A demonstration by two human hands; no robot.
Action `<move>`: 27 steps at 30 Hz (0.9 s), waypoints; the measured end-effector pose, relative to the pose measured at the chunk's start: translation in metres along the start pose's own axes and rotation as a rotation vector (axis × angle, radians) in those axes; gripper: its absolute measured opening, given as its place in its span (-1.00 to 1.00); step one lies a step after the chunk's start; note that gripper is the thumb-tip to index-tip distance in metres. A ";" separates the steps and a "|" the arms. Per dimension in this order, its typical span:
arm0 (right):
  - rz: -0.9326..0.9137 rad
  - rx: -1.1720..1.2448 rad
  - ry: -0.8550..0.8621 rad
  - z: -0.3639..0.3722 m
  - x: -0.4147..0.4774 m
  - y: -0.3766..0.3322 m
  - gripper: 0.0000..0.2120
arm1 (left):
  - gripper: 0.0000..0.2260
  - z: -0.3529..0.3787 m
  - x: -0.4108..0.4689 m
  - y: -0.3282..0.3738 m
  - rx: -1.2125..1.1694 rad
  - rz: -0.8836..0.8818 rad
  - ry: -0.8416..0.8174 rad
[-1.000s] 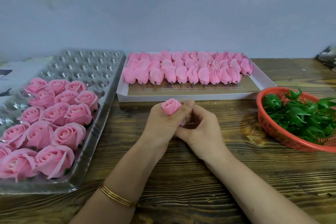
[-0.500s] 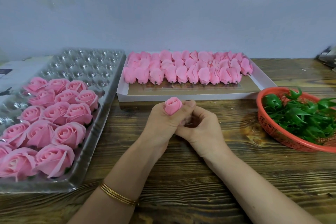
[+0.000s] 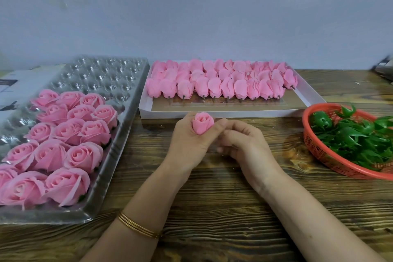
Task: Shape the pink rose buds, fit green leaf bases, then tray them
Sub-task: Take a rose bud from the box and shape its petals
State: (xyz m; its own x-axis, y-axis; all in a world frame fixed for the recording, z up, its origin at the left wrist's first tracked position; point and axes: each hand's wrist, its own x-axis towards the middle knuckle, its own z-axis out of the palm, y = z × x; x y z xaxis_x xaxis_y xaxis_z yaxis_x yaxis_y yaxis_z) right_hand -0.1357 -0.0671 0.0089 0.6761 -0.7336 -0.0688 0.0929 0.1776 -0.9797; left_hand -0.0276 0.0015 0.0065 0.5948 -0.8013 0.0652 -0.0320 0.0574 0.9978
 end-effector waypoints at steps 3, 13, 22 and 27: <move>-0.003 0.051 0.092 -0.002 0.001 -0.003 -0.82 | -0.76 0.001 -0.001 0.000 0.146 0.060 0.027; 0.016 0.105 0.088 0.005 -0.004 -0.005 -0.58 | -0.87 0.005 -0.005 0.000 0.251 0.069 -0.184; -0.018 0.115 0.098 0.006 -0.003 -0.003 -0.52 | -0.90 0.004 -0.005 -0.003 0.294 0.136 -0.136; -0.021 0.105 0.088 0.006 -0.003 -0.003 -0.49 | -0.92 0.004 -0.006 -0.003 0.326 0.199 -0.098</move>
State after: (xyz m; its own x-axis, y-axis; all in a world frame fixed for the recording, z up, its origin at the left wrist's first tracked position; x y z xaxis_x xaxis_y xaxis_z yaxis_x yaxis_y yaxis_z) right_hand -0.1336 -0.0610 0.0129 0.6071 -0.7916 -0.0692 0.1853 0.2257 -0.9564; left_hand -0.0345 0.0036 0.0031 0.4725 -0.8472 0.2427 -0.4020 0.0379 0.9149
